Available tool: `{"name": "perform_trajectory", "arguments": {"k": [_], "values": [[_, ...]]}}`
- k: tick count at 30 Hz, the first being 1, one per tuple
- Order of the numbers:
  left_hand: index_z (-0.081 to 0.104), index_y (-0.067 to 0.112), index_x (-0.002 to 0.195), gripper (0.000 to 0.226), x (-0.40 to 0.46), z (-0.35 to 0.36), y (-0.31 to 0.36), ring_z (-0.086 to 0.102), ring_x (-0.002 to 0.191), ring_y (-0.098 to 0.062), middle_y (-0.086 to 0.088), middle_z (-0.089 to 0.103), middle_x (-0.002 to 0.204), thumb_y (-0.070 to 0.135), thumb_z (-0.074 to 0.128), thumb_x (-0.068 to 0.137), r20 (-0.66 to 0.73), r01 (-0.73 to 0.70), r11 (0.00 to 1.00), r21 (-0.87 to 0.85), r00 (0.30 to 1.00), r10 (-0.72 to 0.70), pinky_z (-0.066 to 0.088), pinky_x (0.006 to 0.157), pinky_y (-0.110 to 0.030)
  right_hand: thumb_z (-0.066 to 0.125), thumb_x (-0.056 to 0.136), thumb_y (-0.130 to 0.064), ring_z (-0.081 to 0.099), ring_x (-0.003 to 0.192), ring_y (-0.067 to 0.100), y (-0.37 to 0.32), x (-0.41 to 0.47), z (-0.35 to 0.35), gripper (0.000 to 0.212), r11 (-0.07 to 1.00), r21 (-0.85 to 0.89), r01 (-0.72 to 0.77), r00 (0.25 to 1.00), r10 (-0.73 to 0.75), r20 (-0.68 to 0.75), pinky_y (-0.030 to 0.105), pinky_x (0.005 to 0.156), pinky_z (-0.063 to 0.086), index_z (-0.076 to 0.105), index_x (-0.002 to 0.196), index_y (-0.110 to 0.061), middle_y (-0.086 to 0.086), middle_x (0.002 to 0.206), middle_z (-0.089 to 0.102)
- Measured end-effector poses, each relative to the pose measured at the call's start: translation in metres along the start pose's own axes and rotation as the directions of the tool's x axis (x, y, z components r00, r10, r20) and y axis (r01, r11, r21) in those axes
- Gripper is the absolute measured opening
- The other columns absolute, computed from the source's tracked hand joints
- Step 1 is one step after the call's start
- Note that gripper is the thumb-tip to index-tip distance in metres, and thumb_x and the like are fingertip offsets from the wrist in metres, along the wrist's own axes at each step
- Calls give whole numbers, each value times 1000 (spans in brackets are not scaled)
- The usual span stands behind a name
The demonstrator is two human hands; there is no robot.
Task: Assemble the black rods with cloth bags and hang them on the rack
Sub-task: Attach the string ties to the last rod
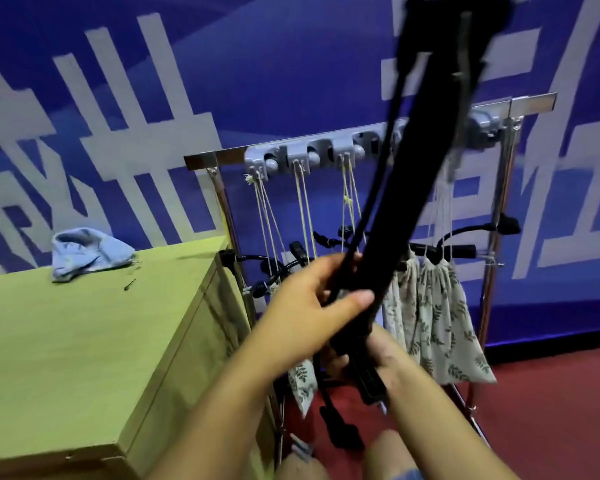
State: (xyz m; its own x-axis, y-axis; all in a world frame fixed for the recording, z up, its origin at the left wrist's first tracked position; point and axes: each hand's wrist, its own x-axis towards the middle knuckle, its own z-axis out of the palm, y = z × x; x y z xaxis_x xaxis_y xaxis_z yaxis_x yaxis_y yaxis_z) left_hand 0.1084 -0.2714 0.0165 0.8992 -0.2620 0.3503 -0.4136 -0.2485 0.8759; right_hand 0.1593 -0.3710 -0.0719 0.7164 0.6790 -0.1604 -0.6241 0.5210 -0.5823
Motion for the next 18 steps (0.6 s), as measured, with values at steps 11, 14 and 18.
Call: {"name": "perform_trajectory", "arguments": {"k": [11,14,18], "values": [[62,19,74,25,-37,-1,-24,53,51,-13,0,56,60,42,65,84,-40,204,965,-166,976,-213,50,56,-30,85,48,-17,58,42,26,-3,-15,16,30,994,108,11,1000,-11,1,33,49,53,62,60,-2,12,50,57],[56,12,77,39,-43,-4,-27,41,40,-10,3,48,55,51,57,78,-51,238,951,-198,966,-252,47,51,-27,93,33,-17,58,44,28,-4,-16,21,47,996,82,35,993,-44,109,39,50,54,63,67,-3,12,54,58],[49,8,80,32,-46,-5,-23,48,41,-14,2,54,53,38,61,81,-110,186,960,-208,971,-212,44,50,-29,89,48,-10,61,51,24,-7,-16,23,38,977,212,9,975,-56,217,35,52,54,64,76,-2,8,61,61]]}}
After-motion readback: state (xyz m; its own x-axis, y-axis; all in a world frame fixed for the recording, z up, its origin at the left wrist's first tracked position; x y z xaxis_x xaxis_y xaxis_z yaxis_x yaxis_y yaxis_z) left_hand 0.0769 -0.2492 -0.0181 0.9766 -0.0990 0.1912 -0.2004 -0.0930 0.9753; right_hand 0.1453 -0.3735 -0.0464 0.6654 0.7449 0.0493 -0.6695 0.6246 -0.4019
